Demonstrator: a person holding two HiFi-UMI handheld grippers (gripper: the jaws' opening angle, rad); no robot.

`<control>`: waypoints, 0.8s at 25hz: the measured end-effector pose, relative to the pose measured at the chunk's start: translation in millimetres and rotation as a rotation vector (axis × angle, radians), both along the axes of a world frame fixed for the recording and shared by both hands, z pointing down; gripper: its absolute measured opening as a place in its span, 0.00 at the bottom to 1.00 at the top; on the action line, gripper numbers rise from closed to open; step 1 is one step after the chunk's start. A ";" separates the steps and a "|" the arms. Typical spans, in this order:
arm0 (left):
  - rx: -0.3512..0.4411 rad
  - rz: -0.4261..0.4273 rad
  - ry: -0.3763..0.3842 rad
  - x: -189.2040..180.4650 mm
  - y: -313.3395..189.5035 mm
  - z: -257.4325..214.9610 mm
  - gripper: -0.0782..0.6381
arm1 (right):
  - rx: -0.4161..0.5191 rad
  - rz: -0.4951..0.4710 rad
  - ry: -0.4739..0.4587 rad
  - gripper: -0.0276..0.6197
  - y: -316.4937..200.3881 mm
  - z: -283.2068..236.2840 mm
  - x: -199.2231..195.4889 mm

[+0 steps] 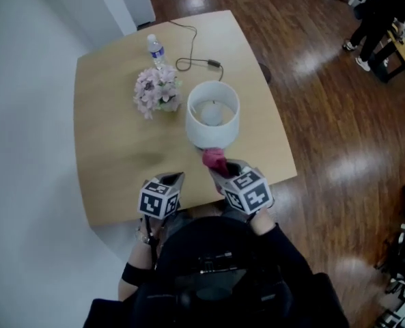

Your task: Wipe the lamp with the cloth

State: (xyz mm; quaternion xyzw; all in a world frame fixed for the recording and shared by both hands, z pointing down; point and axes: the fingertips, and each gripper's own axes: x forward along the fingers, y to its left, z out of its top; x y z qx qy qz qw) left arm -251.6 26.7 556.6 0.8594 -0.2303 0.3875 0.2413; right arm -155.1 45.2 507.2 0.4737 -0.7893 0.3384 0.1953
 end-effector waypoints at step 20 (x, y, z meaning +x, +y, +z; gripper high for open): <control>-0.034 0.466 0.097 -33.4 -27.1 -12.9 0.11 | 0.232 0.462 0.421 0.22 -69.9 -154.5 -13.6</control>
